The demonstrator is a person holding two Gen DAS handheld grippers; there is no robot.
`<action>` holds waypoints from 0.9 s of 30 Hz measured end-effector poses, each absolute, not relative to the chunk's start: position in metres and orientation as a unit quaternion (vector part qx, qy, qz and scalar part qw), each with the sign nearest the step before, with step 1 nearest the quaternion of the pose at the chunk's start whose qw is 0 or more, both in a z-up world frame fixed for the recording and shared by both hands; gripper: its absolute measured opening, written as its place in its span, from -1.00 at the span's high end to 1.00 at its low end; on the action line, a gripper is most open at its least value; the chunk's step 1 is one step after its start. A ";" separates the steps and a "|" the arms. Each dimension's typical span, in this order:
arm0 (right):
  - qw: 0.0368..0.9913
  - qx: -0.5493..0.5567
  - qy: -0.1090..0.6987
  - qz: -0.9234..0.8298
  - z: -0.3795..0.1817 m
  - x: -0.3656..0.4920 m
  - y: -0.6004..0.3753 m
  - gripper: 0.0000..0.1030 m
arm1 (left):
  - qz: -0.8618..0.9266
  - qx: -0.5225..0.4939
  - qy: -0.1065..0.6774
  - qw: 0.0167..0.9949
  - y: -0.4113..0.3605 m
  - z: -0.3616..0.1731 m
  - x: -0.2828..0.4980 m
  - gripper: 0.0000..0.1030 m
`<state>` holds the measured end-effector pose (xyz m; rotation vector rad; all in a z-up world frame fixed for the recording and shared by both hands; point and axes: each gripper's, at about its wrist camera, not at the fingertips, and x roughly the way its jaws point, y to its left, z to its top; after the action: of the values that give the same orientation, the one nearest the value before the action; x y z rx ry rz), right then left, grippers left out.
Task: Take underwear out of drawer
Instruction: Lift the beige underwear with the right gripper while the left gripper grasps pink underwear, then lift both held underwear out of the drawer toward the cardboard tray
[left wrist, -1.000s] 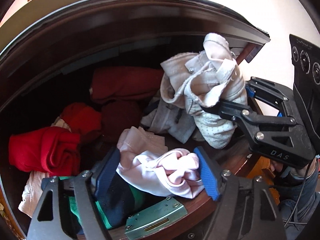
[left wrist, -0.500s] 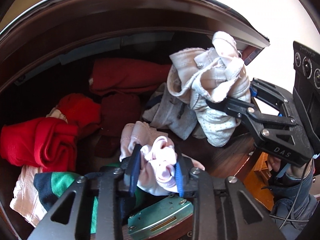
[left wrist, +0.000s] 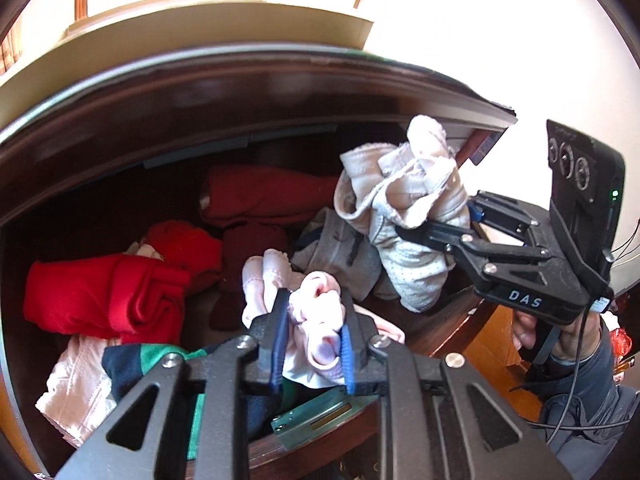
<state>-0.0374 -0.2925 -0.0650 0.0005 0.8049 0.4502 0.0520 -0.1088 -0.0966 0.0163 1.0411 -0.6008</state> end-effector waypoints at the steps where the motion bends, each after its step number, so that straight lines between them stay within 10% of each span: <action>1: 0.896 0.002 0.387 0.217 -0.065 -0.038 -0.293 0.24 | -0.282 0.007 0.483 0.829 -0.106 -0.093 0.049 0.61; 27: 0.928 0.028 0.304 0.214 -0.034 -0.061 -0.295 0.24 | -0.241 0.028 0.366 0.899 -0.075 -0.058 0.022 0.61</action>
<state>-0.0609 -0.2952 -0.0341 0.0564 0.6221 0.4395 0.0223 -0.0748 -0.0582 0.0577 0.7575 -0.4986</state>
